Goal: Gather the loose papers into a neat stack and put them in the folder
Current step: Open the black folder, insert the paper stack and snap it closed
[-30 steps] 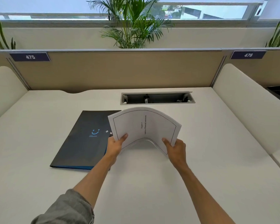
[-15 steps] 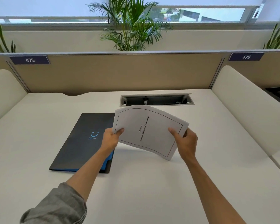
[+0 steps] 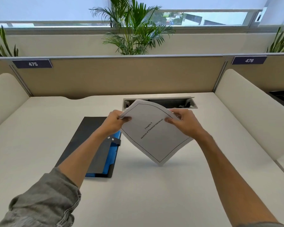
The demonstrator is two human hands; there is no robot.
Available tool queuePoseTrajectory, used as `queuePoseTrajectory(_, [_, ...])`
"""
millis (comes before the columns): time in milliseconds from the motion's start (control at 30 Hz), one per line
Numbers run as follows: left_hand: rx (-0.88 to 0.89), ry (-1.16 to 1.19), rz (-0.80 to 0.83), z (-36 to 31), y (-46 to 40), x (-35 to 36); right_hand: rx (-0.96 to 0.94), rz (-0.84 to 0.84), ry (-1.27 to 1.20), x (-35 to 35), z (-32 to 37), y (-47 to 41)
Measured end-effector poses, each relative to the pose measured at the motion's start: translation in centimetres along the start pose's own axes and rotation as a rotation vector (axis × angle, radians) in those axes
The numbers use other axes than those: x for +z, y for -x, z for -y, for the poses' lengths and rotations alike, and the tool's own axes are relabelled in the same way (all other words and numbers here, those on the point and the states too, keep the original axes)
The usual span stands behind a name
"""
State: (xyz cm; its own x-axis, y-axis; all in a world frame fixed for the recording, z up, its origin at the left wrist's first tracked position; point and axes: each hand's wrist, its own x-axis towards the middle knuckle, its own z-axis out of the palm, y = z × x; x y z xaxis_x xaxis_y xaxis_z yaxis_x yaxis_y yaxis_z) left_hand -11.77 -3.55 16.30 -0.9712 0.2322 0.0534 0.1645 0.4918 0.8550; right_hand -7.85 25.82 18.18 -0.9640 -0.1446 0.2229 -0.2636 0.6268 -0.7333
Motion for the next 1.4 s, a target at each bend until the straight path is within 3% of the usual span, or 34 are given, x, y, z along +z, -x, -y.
queuePoseTrajectory(133, [0.064,-0.068,-0.021,-1.1,-0.6,-0.8,0.007,0.025,-0.182,0.0,0.3,-0.5])
queuePoseTrajectory(233, [0.109,-0.062,-0.166,-1.1,-0.8,-0.9,0.049,-0.006,-0.298,0.2,-0.3,-0.5])
queuePoseTrajectory(333, [0.041,0.024,-0.365,-0.5,-0.8,-0.8,0.102,-0.033,-0.422,0.5,-1.3,-0.3])
queuePoseTrajectory(400, [-0.063,0.163,-0.412,-0.1,-0.6,-0.4,0.142,-0.066,-0.513,0.9,-1.9,-0.1])
queuePoseTrajectory(500, [-0.228,0.458,-0.321,0.3,-0.1,0.3,0.199,-0.104,-0.638,1.5,-2.5,0.2])
queuePoseTrajectory(633, [-0.335,0.668,0.007,0.8,0.9,1.9,0.312,-0.17,-0.758,2.8,-3.1,0.4])
queuePoseTrajectory(767, [-0.371,0.805,-0.013,0.6,1.3,3.7,0.408,-0.173,-0.844,4.6,-3.1,0.7])
queuePoseTrajectory(867, [-0.377,0.757,-0.122,0.8,1.0,4.4,0.458,-0.132,-0.94,5.3,-3.0,1.1])
queuePoseTrajectory(1033, [-0.388,0.702,-0.134,1.6,0.6,4.2,0.518,0.007,-0.899,5.8,-3.3,1.7])
queuePoseTrajectory(1200, [-0.421,0.649,-0.162,2.9,-0.1,3.8,0.512,-0.038,-0.858,7.4,-3.6,2.0])
queuePoseTrajectory(1400, [-0.41,0.111,-0.364,6.9,0.5,2.3,0.553,-0.074,-0.825,8.9,-4.9,2.2])
